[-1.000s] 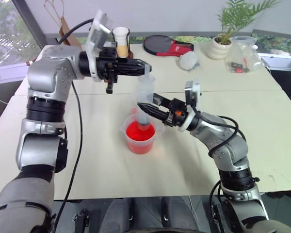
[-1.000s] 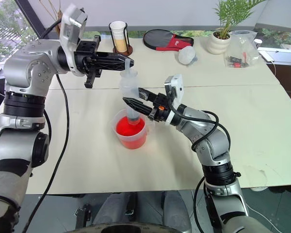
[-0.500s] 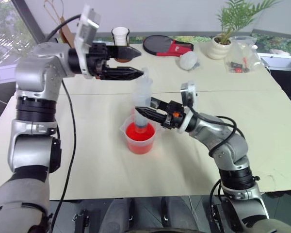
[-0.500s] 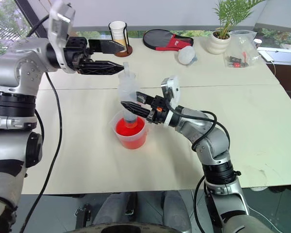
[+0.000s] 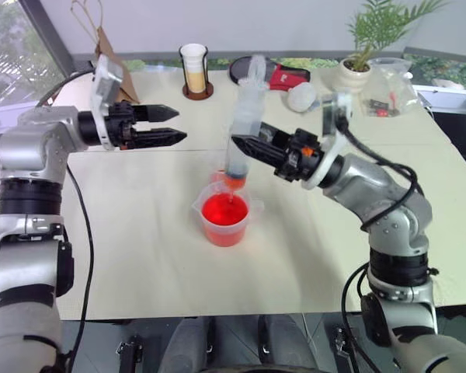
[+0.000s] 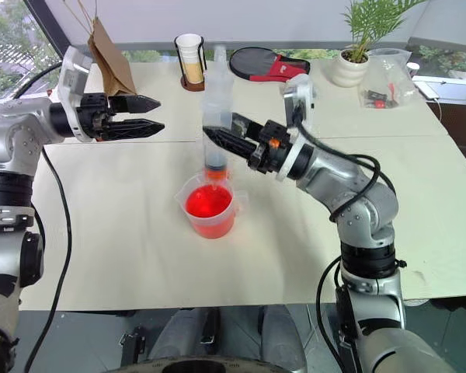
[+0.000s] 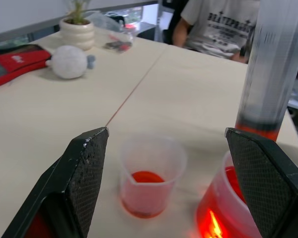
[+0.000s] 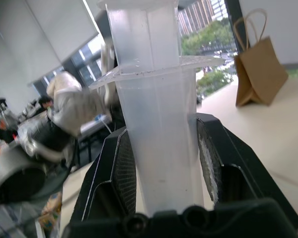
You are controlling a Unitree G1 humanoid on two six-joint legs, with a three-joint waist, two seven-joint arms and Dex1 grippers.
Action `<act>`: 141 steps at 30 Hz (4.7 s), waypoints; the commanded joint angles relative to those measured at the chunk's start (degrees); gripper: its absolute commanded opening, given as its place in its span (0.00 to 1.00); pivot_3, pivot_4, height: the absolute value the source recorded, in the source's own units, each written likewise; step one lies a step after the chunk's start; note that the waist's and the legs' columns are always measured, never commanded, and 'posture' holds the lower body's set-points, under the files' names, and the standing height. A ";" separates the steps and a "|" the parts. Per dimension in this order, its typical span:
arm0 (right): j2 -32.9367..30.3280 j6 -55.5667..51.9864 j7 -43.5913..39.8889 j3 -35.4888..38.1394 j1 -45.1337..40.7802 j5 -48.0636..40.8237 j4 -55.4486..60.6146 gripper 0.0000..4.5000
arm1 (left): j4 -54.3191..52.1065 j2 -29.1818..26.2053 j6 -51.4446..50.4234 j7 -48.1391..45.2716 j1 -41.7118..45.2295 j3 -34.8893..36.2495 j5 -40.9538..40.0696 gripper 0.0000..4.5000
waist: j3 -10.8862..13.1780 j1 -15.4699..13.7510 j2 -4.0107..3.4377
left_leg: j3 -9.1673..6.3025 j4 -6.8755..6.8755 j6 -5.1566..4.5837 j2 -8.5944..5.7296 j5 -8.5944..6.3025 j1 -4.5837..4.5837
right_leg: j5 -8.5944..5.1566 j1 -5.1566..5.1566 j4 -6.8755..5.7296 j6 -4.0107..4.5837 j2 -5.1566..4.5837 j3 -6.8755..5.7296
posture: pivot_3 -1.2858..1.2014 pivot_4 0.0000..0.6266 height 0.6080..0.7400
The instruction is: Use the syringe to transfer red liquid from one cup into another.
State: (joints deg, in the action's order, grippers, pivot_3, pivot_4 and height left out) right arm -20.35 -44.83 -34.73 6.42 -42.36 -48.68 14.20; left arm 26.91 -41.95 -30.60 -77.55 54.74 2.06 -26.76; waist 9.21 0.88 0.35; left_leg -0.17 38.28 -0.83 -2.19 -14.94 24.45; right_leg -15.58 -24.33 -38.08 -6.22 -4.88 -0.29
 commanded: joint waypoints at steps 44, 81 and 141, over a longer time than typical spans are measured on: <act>8.41 24.84 -18.99 -7.20 -13.55 23.69 -35.17 0.31 | 39.38 13.65 33.20 -0.07 33.46 3.20 12.92 0.86 | 0.01 1.58 0.03 | 0.04 -0.09 0.22 0.02 0.12 0.05 | 0.01 -0.07 -0.06 -0.01 0.06 -0.01 | 0.52 0.24 1.00; 8.86 30.77 -19.23 -4.98 -20.54 26.35 -42.80 0.31 | 32.55 17.00 27.81 -5.06 22.80 2.15 13.83 0.02 | 0.01 1.61 0.03 | 0.04 -0.09 0.25 0.02 0.15 0.06 | 0.01 -0.08 -0.09 -0.01 0.05 0.00 | 0.52 0.24 1.00; -19.07 -40.07 5.84 10.73 -23.03 14.69 -44.82 0.31 | -27.48 3.07 -9.25 9.85 -15.47 8.99 -5.57 0.85 | -0.01 0.06 0.04 | -0.06 -0.28 0.09 -0.08 0.01 0.05 | 0.00 -0.04 0.23 0.04 -0.44 0.09 | 0.52 0.24 1.00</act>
State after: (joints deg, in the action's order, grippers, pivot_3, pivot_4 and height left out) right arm -39.14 -79.11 -30.23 15.98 -66.37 -33.82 -30.39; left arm 2.47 -38.68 -38.91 -68.89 40.30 11.27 -30.90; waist 9.20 0.94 0.39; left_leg -0.19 37.99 -0.76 -2.27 -14.93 24.50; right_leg -15.58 -24.36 -37.80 -6.19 -5.32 -0.19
